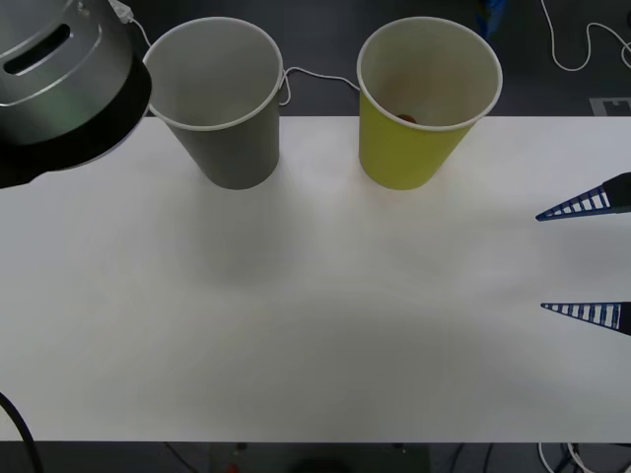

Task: Put the can into the green bin and the plastic bottle into the gray bin

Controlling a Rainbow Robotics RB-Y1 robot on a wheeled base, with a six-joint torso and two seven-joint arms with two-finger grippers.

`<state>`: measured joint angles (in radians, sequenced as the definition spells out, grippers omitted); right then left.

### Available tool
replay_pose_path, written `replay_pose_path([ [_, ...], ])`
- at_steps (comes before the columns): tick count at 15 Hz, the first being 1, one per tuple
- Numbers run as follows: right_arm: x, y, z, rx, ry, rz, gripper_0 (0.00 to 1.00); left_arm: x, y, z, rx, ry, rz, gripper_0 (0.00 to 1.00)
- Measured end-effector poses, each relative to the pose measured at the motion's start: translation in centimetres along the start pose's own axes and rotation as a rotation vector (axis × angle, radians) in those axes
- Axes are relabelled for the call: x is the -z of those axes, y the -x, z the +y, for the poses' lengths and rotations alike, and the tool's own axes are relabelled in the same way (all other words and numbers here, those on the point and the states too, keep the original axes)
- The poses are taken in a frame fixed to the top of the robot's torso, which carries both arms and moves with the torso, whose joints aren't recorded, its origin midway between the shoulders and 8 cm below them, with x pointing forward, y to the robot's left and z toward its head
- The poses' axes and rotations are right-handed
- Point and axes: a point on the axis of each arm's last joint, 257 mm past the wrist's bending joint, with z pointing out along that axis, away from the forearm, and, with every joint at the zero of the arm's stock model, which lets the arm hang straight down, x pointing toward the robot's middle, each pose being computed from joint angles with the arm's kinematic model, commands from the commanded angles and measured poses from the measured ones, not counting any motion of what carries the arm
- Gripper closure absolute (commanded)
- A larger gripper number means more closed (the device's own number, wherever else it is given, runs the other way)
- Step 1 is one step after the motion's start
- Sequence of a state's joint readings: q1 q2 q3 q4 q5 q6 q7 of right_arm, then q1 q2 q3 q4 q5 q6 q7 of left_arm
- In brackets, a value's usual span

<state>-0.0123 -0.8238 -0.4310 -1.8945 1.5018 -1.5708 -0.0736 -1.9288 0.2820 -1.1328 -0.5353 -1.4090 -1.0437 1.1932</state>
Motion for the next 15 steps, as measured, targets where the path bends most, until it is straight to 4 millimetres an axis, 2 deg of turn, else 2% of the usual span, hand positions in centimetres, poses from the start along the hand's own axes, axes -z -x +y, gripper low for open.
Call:
replay_pose_path([
  [6,0.0,0.0,0.0,0.000,0.000,0.000,0.00,5.1,-4.0,2.6,-0.020,-0.100,-0.002,0.00],
  [10,0.0,0.0,0.0,0.000,0.000,0.000,0.00,9.1,-8.1,3.6,-0.066,-0.131,0.002,0.00],
  [15,0.0,0.0,0.0,0.000,0.000,0.000,0.00,13.2,-13.7,3.7,-0.083,-0.188,-0.067,0.00],
])
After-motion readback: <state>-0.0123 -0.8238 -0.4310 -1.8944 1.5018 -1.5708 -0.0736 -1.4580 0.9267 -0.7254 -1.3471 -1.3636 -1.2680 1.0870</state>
